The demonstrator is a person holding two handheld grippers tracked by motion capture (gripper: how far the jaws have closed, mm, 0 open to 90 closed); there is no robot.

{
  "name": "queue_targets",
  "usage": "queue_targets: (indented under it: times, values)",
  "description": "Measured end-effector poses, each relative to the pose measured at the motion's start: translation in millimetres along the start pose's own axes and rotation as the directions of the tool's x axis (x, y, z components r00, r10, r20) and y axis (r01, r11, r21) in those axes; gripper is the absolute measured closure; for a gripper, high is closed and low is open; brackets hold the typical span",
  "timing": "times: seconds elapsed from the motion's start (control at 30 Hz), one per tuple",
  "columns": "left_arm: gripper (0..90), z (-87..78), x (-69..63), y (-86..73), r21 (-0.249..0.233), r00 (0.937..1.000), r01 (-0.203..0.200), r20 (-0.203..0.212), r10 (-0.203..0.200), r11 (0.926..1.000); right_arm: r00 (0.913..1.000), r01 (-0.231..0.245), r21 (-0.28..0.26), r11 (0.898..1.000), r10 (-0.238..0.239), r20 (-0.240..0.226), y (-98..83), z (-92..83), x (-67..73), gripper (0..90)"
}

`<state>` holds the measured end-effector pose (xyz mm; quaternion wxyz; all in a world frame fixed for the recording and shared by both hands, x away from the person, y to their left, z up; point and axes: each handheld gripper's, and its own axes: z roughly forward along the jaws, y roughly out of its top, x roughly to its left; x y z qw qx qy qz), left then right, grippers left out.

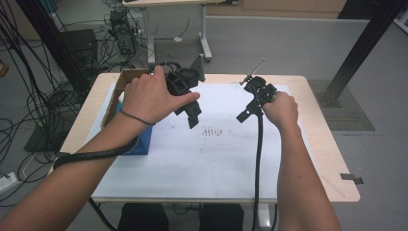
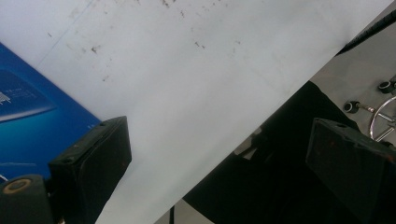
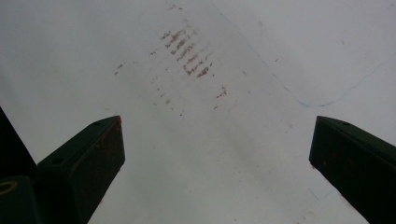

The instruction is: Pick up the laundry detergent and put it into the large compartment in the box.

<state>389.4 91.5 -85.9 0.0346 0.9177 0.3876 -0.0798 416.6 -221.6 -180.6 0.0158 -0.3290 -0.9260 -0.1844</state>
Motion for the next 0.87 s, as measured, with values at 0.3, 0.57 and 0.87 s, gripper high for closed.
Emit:
queue_targets:
  times: [0.3,0.57,0.87]
  values:
    - [6.6,2.4,2.3,3.0,0.008,1.0000,-0.002,0.005,0.002,1.0000,1.0000,0.000,0.003,1.000,0.000,-0.006,1.1,3.5,-1.6,3.4]
    - [6.6,3.1,2.3,4.0,0.010,1.0000,-0.001,0.005,0.001,1.0000,1.0000,-0.003,0.004,1.000,0.003,-0.007,0.1,4.1,-2.0,3.4]
    - [6.6,5.1,2.9,6.0,0.018,1.0000,-0.002,0.006,0.002,0.9998,1.0000,-0.004,0.002,1.000,0.004,-0.004,-1.1,3.5,-2.4,3.4]
